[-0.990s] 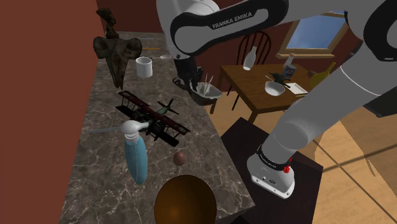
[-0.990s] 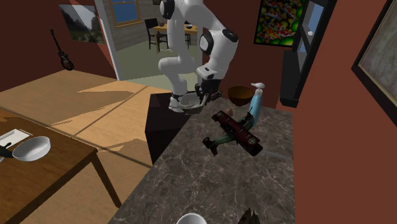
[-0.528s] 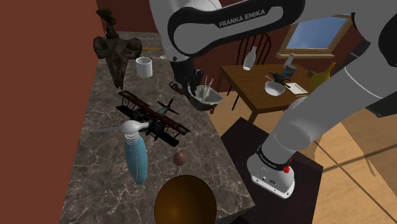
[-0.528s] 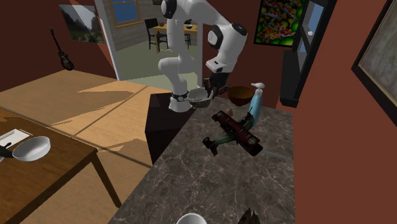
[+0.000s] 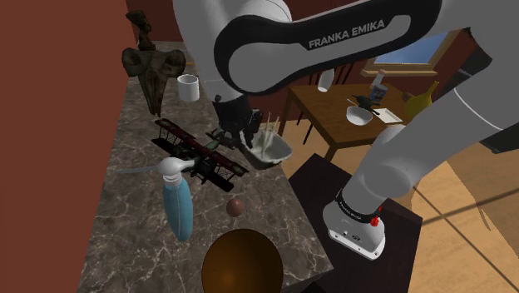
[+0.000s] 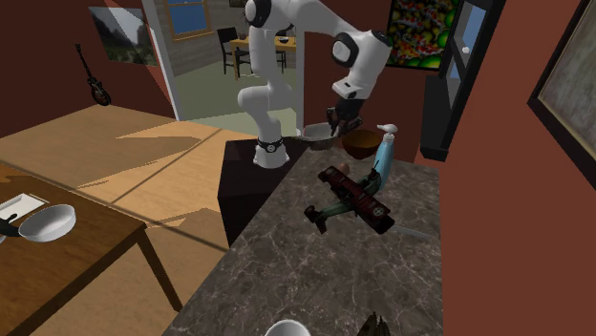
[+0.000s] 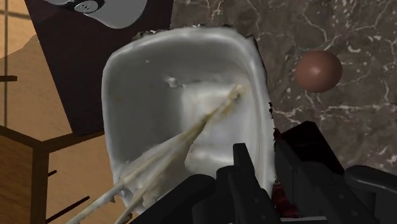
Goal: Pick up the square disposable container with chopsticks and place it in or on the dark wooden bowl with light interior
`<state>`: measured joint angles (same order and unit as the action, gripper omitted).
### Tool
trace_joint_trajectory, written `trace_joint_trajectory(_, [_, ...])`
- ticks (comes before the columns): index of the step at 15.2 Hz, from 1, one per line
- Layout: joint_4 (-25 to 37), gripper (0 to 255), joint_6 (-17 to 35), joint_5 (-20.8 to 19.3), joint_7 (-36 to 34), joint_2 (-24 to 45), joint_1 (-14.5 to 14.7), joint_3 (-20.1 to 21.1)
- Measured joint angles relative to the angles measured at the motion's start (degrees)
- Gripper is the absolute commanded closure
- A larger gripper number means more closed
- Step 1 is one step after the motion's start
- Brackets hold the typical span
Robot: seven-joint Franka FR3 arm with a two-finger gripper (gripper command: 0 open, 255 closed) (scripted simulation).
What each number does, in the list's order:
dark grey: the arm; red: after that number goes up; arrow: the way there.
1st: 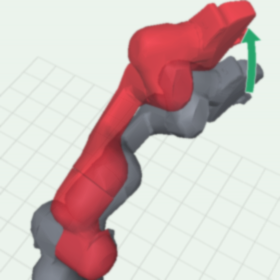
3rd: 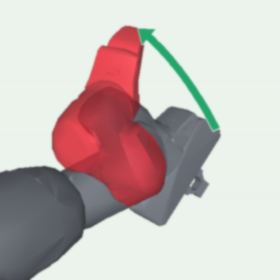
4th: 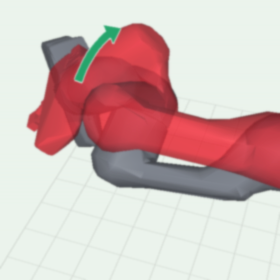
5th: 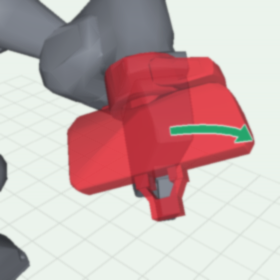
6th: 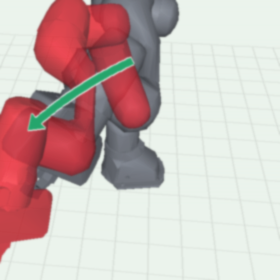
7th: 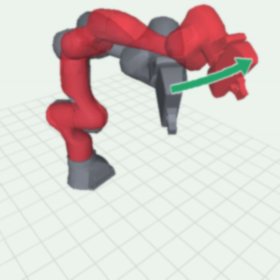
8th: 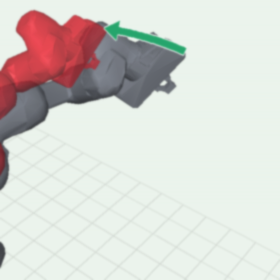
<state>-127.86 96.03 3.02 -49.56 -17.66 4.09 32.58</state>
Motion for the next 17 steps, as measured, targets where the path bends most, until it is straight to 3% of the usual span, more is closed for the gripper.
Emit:
trace_joint_trajectory(9, [4.8, 255, -1.6, 4.2, -13.4, 3.5, 4.9, 9.1])
trace_joint_trajectory(14, [9.6, 255, -2.3, 4.3, -21.8, 8.3, 7.1, 14.5])
trace_joint_trajectory(17, [13.6, 255, -1.9, 2.2, -28.5, 13.9, 8.6, 18.3])
